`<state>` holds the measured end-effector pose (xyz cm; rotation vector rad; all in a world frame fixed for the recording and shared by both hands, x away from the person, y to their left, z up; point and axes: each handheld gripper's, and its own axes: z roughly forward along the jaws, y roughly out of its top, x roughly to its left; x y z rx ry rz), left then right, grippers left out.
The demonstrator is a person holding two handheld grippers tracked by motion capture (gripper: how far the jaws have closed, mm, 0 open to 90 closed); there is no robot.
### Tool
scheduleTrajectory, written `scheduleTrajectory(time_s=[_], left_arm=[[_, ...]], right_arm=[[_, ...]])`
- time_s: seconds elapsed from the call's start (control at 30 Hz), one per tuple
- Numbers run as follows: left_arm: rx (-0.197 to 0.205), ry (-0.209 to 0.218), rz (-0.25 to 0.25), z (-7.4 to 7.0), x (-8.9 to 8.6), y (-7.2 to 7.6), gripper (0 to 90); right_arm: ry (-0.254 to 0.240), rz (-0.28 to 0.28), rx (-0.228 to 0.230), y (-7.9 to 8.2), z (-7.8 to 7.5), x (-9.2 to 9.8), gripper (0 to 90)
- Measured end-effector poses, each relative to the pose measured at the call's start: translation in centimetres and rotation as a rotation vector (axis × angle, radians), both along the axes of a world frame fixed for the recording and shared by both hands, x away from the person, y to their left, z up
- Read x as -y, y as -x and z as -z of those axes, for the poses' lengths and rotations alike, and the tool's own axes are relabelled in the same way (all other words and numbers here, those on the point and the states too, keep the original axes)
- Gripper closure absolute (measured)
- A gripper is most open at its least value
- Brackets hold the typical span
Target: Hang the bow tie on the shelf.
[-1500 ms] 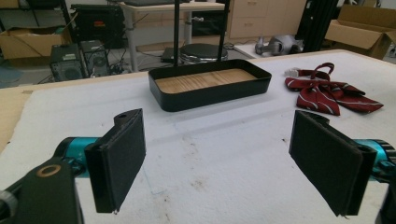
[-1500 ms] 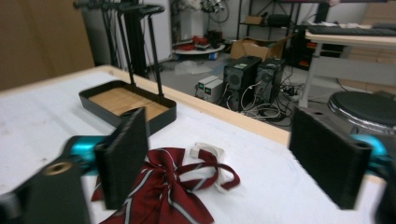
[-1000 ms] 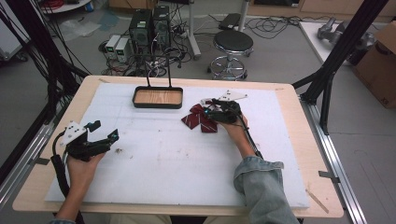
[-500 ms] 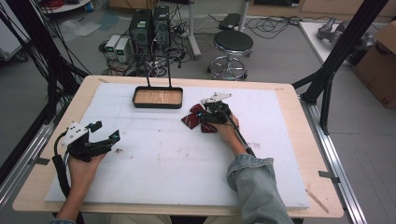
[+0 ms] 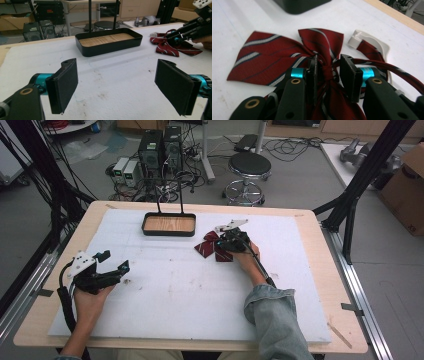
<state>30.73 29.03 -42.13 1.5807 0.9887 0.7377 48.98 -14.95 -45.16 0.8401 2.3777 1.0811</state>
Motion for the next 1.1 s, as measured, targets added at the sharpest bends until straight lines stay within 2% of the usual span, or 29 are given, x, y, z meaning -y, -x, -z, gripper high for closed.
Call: scheduleTrajectory(time_s=[0.07,0.2,0.3,0.4,0.43,0.47,0.6,0.63,0.67,0.73,0.77,0.93,1.0,1.03,1.1], left_arm=[[-0.001,-0.004,0.006,0.0,0.1,-0.1,19.1],[0.004,-0.001,0.002,-0.1,0.1,0.0,19.1],[0.006,0.008,-0.003,-0.1,-0.1,0.0,19.2],[0.003,0.005,-0.005,0.0,-0.2,0.1,19.2],[0.003,0.005,-0.005,0.0,-0.2,0.1,19.2],[0.003,0.002,-0.003,0.0,-0.1,0.1,19.1],[0.005,-0.003,-0.003,0.0,0.0,0.1,19.2],[0.005,-0.003,-0.003,0.0,0.0,0.1,19.2],[0.007,-0.004,-0.005,0.0,0.0,0.0,19.3],[0.006,-0.004,-0.005,0.0,0.0,0.0,19.3],[0.006,-0.006,-0.005,0.0,0.0,0.0,19.3],[0.006,-0.001,-0.004,0.0,0.0,0.0,19.3],[0.006,-0.002,-0.004,0.0,0.0,0.0,19.3],[0.007,-0.002,-0.003,0.0,0.0,0.0,19.3],[0.008,0.000,-0.003,0.0,0.0,0.0,19.3]], right_arm=[[-0.001,-0.004,-0.005,0.0,0.0,0.0,73.9],[-0.013,0.017,-0.021,0.0,-0.2,0.2,75.5],[-0.047,0.018,0.001,0.3,-1.2,0.5,75.6],[-0.120,0.017,0.046,0.9,-2.9,0.9,75.5],[-0.120,0.017,0.046,0.9,-2.9,0.9,75.5],[-0.155,0.012,0.079,1.4,-4.2,1.2,75.6],[-0.234,0.016,0.116,2.1,-6.0,2.0,75.5],[-0.234,0.016,0.116,2.1,-6.0,2.0,75.5],[-0.269,0.015,0.122,2.4,-7.0,2.4,75.6],[-0.273,0.013,0.115,2.4,-7.4,2.4,75.5],[-0.280,-0.004,0.137,2.6,-8.8,2.3,75.5],[-0.326,-0.057,0.162,2.8,-11.9,1.0,75.6],[-0.338,-0.062,0.164,2.8,-12.3,0.7,75.5],[-0.363,-0.088,0.166,2.7,-13.3,0.0,75.5],[-0.382,-0.117,0.176,2.5,-14.1,-0.7,75.5]])
